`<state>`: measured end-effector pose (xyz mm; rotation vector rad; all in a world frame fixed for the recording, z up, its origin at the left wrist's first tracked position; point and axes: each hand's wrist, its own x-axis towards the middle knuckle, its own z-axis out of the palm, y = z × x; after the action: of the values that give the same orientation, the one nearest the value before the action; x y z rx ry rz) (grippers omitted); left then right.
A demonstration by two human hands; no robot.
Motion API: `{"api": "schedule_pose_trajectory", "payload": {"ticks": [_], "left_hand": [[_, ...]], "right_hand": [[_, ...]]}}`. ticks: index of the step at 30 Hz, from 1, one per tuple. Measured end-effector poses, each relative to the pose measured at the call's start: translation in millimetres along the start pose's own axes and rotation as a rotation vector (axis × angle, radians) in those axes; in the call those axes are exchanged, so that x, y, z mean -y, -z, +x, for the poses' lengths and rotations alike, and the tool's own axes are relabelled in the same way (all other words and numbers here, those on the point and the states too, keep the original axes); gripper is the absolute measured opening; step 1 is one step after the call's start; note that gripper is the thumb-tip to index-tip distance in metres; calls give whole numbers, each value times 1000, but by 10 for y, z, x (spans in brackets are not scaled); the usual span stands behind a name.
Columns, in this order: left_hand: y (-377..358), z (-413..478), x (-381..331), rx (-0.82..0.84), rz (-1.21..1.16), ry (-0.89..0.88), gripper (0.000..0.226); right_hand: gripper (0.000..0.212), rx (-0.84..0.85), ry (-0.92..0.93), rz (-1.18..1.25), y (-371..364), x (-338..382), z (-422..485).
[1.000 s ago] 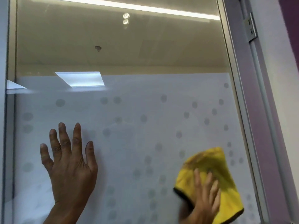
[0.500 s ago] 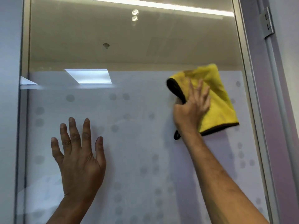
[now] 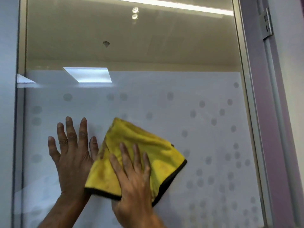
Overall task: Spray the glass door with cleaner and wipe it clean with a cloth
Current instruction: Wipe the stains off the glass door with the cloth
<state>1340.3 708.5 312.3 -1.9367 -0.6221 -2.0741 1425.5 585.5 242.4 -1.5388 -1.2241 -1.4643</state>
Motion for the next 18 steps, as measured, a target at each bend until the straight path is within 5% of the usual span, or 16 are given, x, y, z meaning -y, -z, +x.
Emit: {"api": "schedule_pose_trajectory", "payload": {"ticks": [7, 9, 14, 18], "left_hand": [[-6, -7, -35, -24, -10, 21, 59], [-6, -6, -42, -27, -18, 24, 60], [-12, -13, -43, -46, -18, 19, 61], [-26, -6, -31, -38, -17, 16, 61]], "right_hand": [[71, -202, -190, -529, 146, -640, -839], [51, -245, -283, -505, 287, -956, -947], [72, -355, -701, -209, 562, -1362, -723], [59, -447, -793, -218, 742, -1745, -127]]}}
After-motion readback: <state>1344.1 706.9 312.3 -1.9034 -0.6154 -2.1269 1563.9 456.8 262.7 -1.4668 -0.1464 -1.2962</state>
